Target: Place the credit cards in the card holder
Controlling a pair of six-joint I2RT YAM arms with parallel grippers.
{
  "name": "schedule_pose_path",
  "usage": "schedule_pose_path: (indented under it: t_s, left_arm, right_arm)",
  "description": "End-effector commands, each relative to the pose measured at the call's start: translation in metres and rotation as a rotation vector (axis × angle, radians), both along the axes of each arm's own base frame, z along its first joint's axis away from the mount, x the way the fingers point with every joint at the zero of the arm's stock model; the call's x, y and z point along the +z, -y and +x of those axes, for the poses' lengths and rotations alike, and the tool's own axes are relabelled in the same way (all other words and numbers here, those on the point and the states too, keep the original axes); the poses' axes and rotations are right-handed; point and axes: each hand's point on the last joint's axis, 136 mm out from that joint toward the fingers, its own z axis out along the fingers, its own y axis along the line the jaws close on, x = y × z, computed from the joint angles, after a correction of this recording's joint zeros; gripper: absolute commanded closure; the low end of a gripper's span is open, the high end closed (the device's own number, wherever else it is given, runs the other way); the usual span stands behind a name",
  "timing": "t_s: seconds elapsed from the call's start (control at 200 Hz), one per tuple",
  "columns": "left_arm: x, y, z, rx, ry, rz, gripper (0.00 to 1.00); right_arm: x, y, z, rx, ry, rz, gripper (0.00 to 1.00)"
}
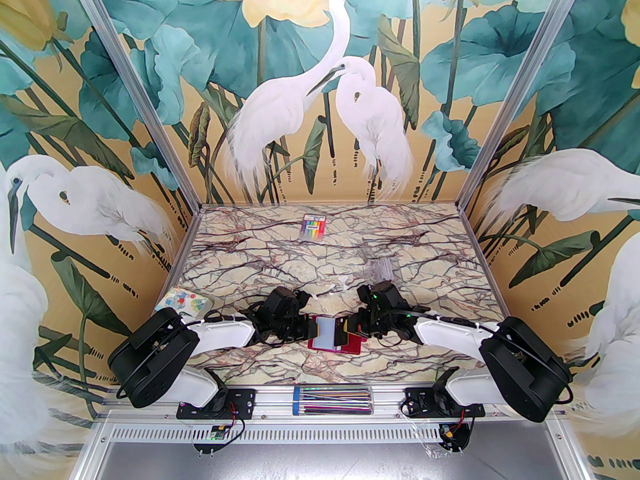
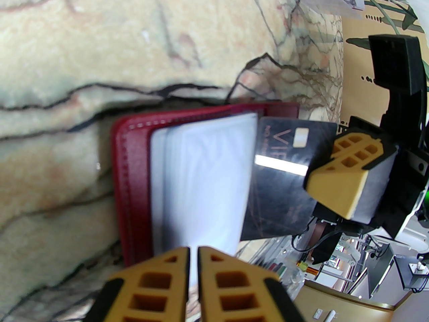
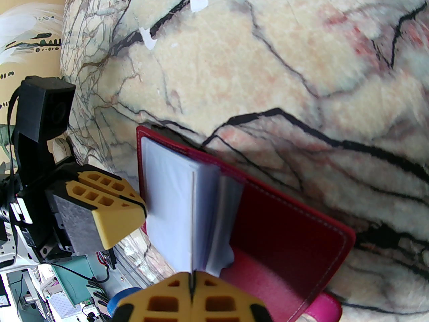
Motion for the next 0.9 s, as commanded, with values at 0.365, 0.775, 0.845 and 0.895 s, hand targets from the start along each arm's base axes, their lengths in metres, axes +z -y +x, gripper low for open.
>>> schedule_pose_path:
  t_s: [0.365,0.775,0.845,0.895]
  left_arm:
    - [-0.018,-0.012,-0.006,0.015,-0.021,0.085,0.91]
    - [-0.023,-0.017,-0.007,0.028,-0.029,0.122,0.95]
    - [-0.025,-0.017,-0.007,0.029,-0.033,0.124,0.96]
    - [-0.026,-0.017,-0.007,0.029,-0.036,0.126,0.97]
  right_arm:
    - [-0.007,0.001,-0.003,-0.022,-0.024,-0.014,1.00]
    - [0.005,0.004,-0.005,-0.036,-0.009,0.004,1.00]
    - [0.007,0.003,-0.005,-0.041,-0.002,0.017,1.00]
    - [0.005,0.004,-0.006,-0.043,-0.003,0.012,1.00]
